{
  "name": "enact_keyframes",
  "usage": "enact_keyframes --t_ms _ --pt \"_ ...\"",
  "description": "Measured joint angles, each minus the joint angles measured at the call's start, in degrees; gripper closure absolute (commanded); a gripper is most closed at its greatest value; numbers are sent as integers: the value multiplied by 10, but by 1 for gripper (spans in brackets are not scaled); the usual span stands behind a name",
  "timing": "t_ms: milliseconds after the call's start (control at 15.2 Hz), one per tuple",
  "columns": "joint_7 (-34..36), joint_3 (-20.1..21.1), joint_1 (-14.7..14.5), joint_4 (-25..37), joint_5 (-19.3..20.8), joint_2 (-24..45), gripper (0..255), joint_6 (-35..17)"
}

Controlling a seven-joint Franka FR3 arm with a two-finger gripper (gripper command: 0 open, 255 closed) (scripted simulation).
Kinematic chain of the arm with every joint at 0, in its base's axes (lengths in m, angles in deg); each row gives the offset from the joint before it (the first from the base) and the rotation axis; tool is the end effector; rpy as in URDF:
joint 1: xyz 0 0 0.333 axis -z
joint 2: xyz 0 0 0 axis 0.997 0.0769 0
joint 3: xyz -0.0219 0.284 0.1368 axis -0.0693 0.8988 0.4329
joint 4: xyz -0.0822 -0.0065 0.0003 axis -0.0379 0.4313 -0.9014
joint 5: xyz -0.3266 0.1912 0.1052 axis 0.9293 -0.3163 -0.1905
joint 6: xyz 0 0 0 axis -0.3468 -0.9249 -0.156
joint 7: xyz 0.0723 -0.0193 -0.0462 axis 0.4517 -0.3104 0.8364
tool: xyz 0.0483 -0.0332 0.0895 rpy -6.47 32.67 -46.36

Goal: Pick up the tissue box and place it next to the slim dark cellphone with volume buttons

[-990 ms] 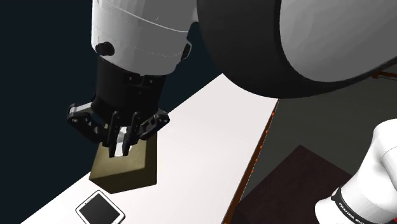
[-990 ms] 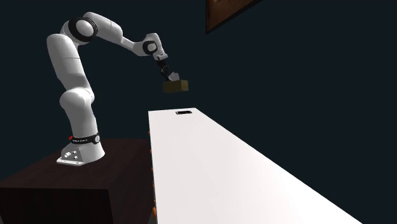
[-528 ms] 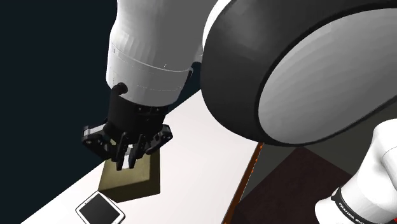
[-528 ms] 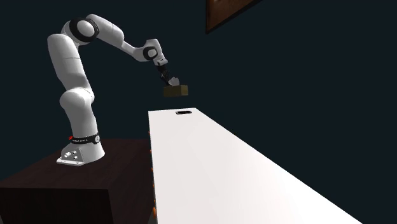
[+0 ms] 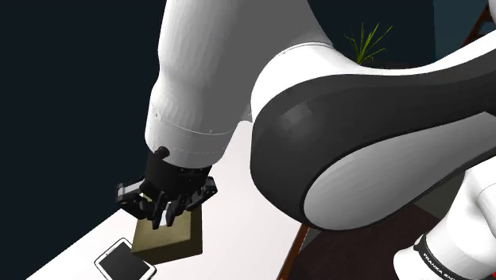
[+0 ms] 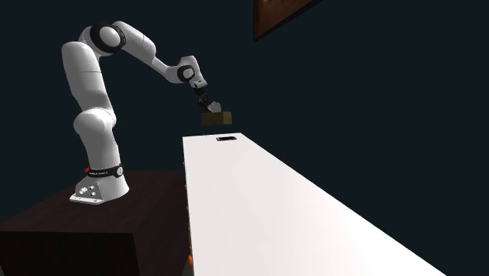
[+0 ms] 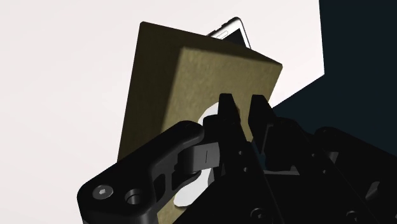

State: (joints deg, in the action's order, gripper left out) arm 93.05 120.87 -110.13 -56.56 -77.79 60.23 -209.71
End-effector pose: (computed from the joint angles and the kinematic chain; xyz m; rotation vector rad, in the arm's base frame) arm 0.3143 0.4691 0.4856 -2.7622 0.2849 -0.2882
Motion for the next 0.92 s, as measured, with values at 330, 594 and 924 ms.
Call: enact_keyframes --t_ms 330,594,924 --pt "9 3 0 -22 14 17 255 -36" --pt "20 4 1 -41 28 32 255 -68" --pt "35 4 1 -63 51 54 255 -108"
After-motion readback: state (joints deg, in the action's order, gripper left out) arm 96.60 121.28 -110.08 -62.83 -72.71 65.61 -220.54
